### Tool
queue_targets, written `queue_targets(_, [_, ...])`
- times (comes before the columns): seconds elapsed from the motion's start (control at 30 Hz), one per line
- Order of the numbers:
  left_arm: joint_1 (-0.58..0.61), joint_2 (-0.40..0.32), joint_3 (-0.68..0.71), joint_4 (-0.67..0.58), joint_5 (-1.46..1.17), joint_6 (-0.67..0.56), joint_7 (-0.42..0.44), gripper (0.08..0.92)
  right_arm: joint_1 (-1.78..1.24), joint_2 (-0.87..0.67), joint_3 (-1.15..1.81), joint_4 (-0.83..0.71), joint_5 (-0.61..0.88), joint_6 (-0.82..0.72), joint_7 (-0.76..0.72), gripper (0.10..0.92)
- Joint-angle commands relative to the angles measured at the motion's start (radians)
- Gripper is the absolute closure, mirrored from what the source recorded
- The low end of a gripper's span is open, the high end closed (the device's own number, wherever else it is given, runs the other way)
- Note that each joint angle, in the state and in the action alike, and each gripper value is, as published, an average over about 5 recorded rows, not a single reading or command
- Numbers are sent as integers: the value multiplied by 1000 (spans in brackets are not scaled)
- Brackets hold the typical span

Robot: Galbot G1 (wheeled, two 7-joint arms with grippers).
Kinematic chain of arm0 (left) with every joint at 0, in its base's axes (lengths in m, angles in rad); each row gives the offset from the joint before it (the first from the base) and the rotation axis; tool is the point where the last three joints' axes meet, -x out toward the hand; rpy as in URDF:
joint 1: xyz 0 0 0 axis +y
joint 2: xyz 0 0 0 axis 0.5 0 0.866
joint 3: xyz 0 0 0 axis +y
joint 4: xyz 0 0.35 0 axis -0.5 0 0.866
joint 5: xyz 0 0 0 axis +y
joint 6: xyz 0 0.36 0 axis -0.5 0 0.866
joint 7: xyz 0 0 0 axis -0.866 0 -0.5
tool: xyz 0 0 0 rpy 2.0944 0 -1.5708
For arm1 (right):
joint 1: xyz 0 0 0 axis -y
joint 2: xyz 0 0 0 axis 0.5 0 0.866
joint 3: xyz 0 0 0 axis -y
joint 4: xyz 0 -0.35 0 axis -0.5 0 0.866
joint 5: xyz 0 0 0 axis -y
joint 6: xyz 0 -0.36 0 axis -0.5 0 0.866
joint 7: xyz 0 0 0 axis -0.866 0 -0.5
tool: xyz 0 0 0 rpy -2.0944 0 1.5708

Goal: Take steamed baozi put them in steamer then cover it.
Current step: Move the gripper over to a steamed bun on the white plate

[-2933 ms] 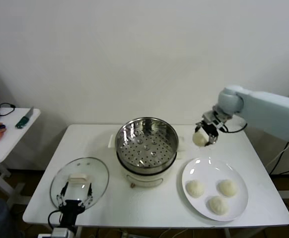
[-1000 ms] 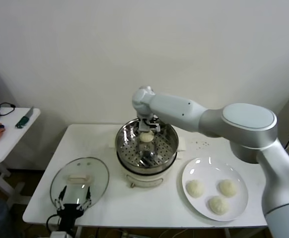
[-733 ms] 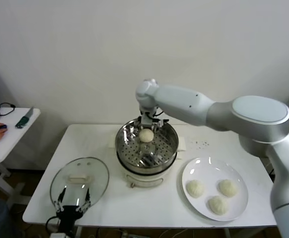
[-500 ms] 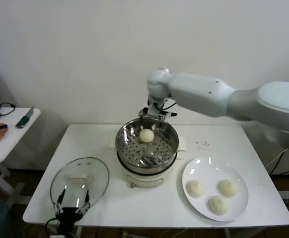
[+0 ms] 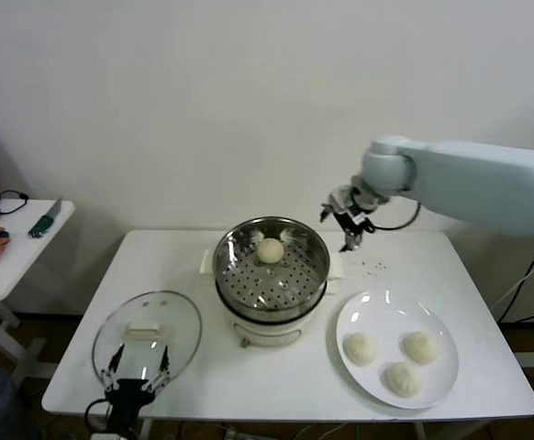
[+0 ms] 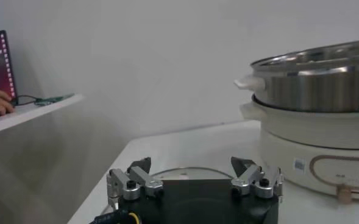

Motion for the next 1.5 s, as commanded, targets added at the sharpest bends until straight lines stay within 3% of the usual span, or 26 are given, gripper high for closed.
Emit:
queue_targets(0.03, [7, 0, 1, -21, -6, -5, 6, 177, 17, -288, -90, 206, 181, -316, -34, 203])
queue_targets(0.5, [23, 3, -13, -22, -20, -4, -1, 177, -359, -314, 67, 164, -34, -252, -55, 203])
queue_targets(1.5, [14, 0, -22, 16, -89, -4, -9, 177, -586, -93, 230, -56, -82, -198, -13, 203])
